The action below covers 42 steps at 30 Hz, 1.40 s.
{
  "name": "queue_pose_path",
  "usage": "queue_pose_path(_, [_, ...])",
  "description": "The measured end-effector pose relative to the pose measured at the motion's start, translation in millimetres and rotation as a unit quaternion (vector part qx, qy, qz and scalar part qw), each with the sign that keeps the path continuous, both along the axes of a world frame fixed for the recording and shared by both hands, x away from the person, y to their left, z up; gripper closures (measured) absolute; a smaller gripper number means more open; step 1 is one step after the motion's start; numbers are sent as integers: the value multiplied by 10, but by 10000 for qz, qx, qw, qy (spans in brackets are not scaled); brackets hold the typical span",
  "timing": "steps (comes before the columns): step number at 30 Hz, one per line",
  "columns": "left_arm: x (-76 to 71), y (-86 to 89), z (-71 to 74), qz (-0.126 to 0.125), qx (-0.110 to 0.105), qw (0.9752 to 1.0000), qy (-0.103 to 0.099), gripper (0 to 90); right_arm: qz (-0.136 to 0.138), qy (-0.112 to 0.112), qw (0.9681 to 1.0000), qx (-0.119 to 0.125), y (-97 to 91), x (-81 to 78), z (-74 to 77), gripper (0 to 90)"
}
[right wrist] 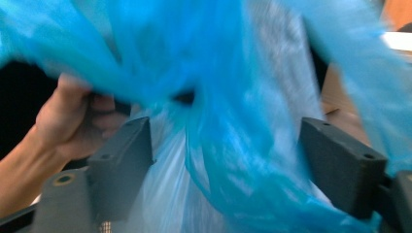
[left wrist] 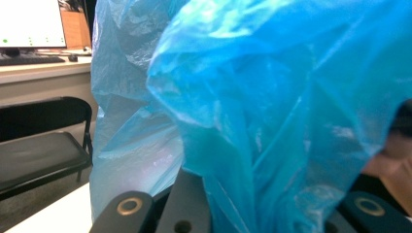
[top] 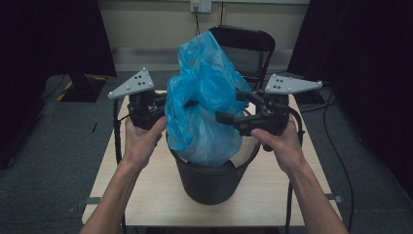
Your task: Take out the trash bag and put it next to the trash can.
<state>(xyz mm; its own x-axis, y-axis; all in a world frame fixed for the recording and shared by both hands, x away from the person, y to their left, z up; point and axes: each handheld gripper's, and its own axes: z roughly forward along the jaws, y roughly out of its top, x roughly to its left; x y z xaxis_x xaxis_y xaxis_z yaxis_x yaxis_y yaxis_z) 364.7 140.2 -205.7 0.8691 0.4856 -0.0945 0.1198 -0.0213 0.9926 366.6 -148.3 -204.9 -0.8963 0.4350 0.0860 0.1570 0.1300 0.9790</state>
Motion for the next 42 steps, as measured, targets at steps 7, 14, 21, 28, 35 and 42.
queue_pose_path(7, [-69, -183, 152, -224, -101, 9995, -194, 875, 229, 17, 9993, -302, 361, 110, -98, 154])
queue_pose_path(14, [-105, -269, 200, -374, -199, 9989, -194, 876, 204, 11, 9993, -320, 500, 243, -183, 236])
queue_pose_path(21, [-110, -268, 171, -411, -252, 9985, -249, 878, 308, 119, 9993, -154, 411, 334, -175, 676])
queue_pose_path(28, [-61, -205, 98, -208, -213, 9993, -220, 878, 113, 115, 9999, -44, 340, 359, -161, 819])
queue_pose_path(35, [27, -97, -36, -4, -116, 9999, -51, 875, -118, 148, 9998, 53, 266, 405, -144, 838])
queue_pose_path(42, [79, -64, -132, 19, -74, 10000, 61, 861, -267, 86, 9994, 216, 229, 450, -84, 845])
